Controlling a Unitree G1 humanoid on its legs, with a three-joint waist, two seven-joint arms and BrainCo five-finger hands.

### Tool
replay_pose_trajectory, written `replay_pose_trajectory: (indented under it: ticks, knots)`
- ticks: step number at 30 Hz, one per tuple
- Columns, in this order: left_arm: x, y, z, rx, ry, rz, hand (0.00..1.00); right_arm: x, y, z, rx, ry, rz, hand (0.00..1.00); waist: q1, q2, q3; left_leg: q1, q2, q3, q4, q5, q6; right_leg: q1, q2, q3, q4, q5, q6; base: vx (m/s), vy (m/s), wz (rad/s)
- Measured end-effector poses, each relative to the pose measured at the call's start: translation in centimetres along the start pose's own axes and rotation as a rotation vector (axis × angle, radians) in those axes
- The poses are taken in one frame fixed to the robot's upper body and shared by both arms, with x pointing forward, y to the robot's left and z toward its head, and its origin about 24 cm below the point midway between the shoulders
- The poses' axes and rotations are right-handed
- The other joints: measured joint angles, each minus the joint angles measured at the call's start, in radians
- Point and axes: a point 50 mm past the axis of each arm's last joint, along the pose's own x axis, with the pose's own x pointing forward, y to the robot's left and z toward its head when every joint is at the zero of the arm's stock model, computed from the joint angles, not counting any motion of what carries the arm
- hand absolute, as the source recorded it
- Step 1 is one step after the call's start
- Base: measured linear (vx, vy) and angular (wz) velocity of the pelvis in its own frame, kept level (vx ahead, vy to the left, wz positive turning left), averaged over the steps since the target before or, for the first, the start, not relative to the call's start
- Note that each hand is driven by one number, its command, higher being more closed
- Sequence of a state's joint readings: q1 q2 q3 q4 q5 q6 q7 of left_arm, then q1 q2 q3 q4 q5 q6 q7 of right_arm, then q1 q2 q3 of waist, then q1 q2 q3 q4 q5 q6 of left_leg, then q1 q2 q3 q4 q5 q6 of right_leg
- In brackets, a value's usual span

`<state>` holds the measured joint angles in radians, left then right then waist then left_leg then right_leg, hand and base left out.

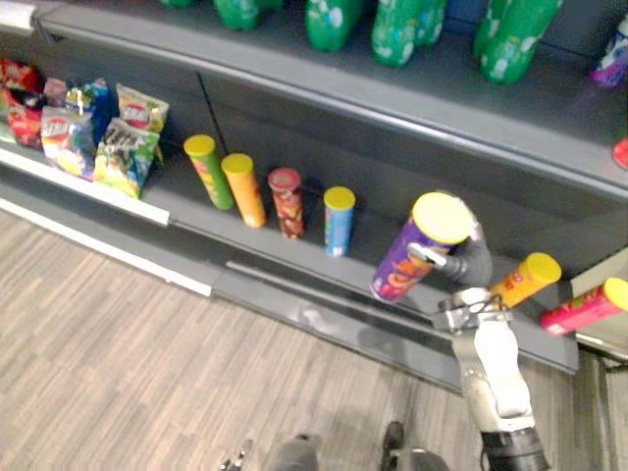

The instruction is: Put the gum and the chips on the shelf.

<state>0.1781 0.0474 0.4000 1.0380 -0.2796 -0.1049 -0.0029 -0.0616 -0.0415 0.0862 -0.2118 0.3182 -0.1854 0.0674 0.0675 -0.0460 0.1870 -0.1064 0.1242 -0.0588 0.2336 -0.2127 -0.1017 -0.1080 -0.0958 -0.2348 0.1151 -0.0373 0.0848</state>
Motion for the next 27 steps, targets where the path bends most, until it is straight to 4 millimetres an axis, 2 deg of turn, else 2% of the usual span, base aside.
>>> replay_pose_trajectory:
  ticks: [2, 4, 7, 9, 11, 14, 17, 19, 23, 27]
  knots:
    - [0.0, 0.0, 0.0, 0.029, -0.001, -0.001, 0.0, -0.4, -0.3, -0.7, -0.003, 0.035, -0.016, 1.0, -0.011, 0.003, -0.001, 0.002, 0.016, -0.001, -0.058, 0.039, -0.008, 0.008, 0.006, -0.045, -0.019, 0.001, -0.013, 0.02, -0.162, 0.65]
    - [0.1, -0.3, 0.2, 0.068, -0.004, -0.006, 0.0, -0.7, -0.8, -1.4, -0.011, 0.07, -0.049, 1.0, -0.015, 0.013, -0.006, 0.002, 0.043, 0.06, -0.11, 0.09, -0.021, 0.01, 0.006, -0.079, -0.035, 0.007, -0.022, 0.0, -0.079, 0.46]
    - [0.2, -0.7, 0.5, 0.149, -0.018, -0.004, 0.0, -0.8, -1.1, -2.4, -0.055, 0.111, -0.092, 1.0, -0.007, 0.016, -0.007, 0.004, 0.035, 0.072, -0.147, 0.12, -0.022, 0.01, -0.002, -0.083, -0.055, 0.022, -0.023, -0.02, 0.015, 0.11]
    - [0.2, -1.1, 0.7, 0.197, -0.028, -0.018, 0.0, 0.1, -0.8, -2.5, -0.084, 0.103, -0.098, 1.0, -0.007, 0.023, -0.003, -0.008, 0.023, 0.079, -0.165, 0.133, -0.016, 0.005, -0.006, -0.078, -0.096, 0.053, -0.018, -0.05, 0.063, -0.07]
    - [0.3, -1.8, 1.1, 0.22, -0.045, -0.038, 0.0, 1.5, -0.6, -2.1, -0.12, 0.069, -0.103, 1.0, -0.004, 0.032, 0.002, -0.036, 0.011, 0.093, -0.166, 0.143, -0.006, -0.021, -0.013, -0.063, -0.123, 0.083, -0.015, -0.07, 0.063, -0.16]
    - [0.4, -3.1, 1.8, 0.264, -0.083, -0.066, 0.0, 4.0, -1.0, -1.2, -0.178, 0.014, -0.153, 1.0, 0.003, 0.066, 0.023, -0.07, -0.014, 0.101, -0.183, 0.172, 0.002, -0.063, -0.033, -0.053, -0.141, 0.117, -0.008, -0.06, 0.067, -0.02]
    - [0.4, -5.4, 3.6, 0.318, -0.168, -0.123, 0.0, 6.1, -2.8, -0.5, -0.265, -0.02, -0.278, 1.0, 0.022, 0.112, 0.053, -0.102, -0.035, 0.093, -0.184, 0.191, 0.012, -0.087, -0.052, -0.056, -0.149, 0.139, -0.002, -0.08, 0.07, 0.09]
    - [0.3, -6.3, 4.3, 0.333, -0.21, -0.144, 0.0, 7.4, -3.6, 0.1, -0.303, -0.039, -0.345, 1.0, 0.023, 0.125, 0.072, -0.118, -0.043, 0.092, -0.192, 0.203, 0.016, -0.103, -0.06, -0.056, -0.149, 0.147, -0.001, -0.08, 0.056, 0.08]
    - [0.0, -8.5, 5.8, 0.354, -0.288, -0.191, 0.0, 10.3, -5.5, 2.9, -0.394, -0.136, -0.515, 1.0, 0.026, 0.146, 0.134, -0.14, -0.058, 0.09, -0.199, 0.226, 0.027, -0.131, -0.073, -0.054, -0.149, 0.167, 0.002, -0.08, 0.046, 0.05]
    - [-0.1, -9.6, 6.6, 0.366, -0.325, -0.217, 0.0, 12.0, -6.4, 6.0, -0.431, -0.235, -0.602, 1.0, 0.029, 0.166, 0.183, -0.154, -0.066, 0.097, -0.209, 0.244, 0.032, -0.153, -0.08, -0.045, -0.15, 0.181, 0.001, -0.05, 0.04, -0.03]
